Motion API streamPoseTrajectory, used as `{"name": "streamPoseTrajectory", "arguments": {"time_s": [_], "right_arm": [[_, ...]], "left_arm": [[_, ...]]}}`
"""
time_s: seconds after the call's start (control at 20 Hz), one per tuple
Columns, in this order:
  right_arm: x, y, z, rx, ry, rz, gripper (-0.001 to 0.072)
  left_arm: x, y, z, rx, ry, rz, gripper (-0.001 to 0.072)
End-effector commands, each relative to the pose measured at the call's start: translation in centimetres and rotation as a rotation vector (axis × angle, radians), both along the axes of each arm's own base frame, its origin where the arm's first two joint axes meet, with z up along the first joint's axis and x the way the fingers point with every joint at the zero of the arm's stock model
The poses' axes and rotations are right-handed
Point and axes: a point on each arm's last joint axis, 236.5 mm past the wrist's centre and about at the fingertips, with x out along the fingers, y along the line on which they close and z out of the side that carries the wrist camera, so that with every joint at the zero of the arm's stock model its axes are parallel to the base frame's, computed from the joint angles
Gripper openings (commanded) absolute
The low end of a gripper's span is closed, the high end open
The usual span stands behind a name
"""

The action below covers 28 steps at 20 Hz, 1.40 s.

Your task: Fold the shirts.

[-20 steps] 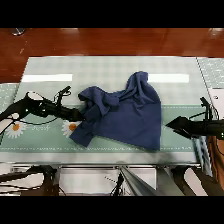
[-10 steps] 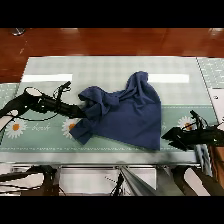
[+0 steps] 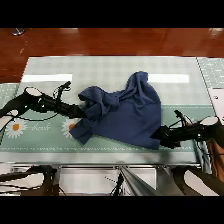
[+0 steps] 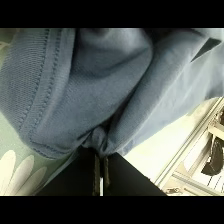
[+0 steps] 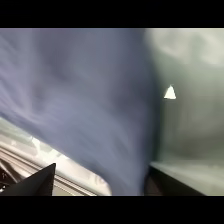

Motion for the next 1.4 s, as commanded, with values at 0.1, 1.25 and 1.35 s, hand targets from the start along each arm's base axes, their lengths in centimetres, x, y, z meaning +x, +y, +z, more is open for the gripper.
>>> {"name": "streamPoseTrajectory", "arguments": {"time_s": [0.1,1.25,1.35], "right_arm": [[4.4,2.8,0.5,-0.023,-0.14,0.108,0.0023],[-4.3,-3.0,62.9,-0.566,-1.841,-0.026,0.0019],[-4.7,-3.6,61.3,-0.592,-1.773,-0.013,0.0019]], "left_arm": [[0.1,-0.3,0.5,-0.02,0.012,0.014,0.0018],[-14.1,7.9,57.7,0.338,-1.585,0.428,0.0017],[-15.0,7.7,56.8,0.342,-1.576,0.423,0.0017]]}}
